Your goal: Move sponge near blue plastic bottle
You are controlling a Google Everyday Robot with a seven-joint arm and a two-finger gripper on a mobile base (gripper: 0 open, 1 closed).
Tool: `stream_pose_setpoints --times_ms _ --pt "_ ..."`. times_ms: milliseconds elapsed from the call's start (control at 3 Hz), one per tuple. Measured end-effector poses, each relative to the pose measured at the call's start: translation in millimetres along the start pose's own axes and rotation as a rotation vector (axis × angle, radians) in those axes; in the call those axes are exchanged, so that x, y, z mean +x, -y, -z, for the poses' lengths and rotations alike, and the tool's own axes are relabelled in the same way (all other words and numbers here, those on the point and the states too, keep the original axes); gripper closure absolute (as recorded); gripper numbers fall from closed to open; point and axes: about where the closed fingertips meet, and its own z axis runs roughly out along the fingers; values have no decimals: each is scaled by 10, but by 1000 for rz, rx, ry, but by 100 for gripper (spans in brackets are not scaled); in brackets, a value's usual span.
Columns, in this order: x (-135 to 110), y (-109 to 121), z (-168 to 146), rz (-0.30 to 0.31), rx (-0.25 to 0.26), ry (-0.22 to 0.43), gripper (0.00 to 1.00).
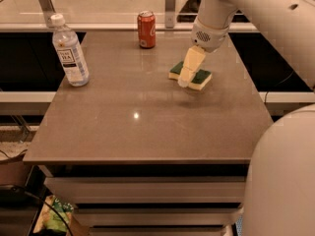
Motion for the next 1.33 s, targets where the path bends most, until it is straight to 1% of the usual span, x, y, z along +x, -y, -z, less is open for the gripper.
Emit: stream_pose_setpoints --times_ms 667,1000,1333 --pt "-76 -55 -239 15 -10 -27 0" --pt "-93 -97 -458 21 -22 -48 0" --pt "-93 -101 -480 21 -24 -51 0"
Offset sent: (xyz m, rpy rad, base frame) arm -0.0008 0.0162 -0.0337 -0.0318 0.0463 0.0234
